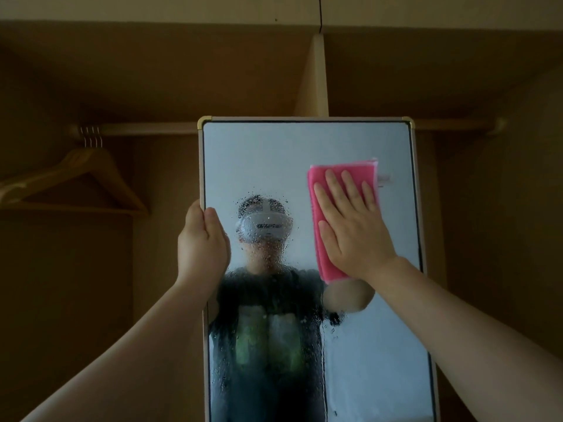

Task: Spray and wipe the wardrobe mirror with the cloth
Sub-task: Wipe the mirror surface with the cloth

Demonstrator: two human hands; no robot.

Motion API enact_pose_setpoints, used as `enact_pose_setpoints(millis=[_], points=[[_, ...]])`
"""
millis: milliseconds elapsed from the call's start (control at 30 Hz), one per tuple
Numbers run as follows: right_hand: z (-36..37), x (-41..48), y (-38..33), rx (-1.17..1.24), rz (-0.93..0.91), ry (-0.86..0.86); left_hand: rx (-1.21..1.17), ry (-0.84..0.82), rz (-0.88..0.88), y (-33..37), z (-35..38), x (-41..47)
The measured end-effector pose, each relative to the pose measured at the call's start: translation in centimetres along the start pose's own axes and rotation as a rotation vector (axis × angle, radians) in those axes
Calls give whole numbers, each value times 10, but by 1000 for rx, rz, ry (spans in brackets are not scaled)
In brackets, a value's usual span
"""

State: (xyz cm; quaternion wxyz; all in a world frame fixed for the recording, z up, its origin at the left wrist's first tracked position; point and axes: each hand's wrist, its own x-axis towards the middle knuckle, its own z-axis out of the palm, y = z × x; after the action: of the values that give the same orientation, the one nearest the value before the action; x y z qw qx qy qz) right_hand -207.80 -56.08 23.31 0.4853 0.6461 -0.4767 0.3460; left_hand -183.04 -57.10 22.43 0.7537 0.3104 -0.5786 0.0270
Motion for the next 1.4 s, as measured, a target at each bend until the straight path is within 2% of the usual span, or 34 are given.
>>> enact_pose_setpoints(millis=[500, 600, 733, 833, 1067, 1400], points=[[40, -113, -53, 33, -74, 63, 32, -11, -22, -2, -1, 1], [40, -115, -54, 30, -78, 60, 2, -32, -84, -6, -5, 1], [41, -116, -54, 16, -85, 71, -74, -165, -244, -17, -17, -20], [39, -114, -56, 4, -121, 66, -74, -170, -307, -19, -21, -35], [28, -91, -59, 23, -208, 68, 29, -141, -306, -15, -18, -39], [11, -37, -51, 29, -252, 41, -16, -142, -338, -17, -17, -40]])
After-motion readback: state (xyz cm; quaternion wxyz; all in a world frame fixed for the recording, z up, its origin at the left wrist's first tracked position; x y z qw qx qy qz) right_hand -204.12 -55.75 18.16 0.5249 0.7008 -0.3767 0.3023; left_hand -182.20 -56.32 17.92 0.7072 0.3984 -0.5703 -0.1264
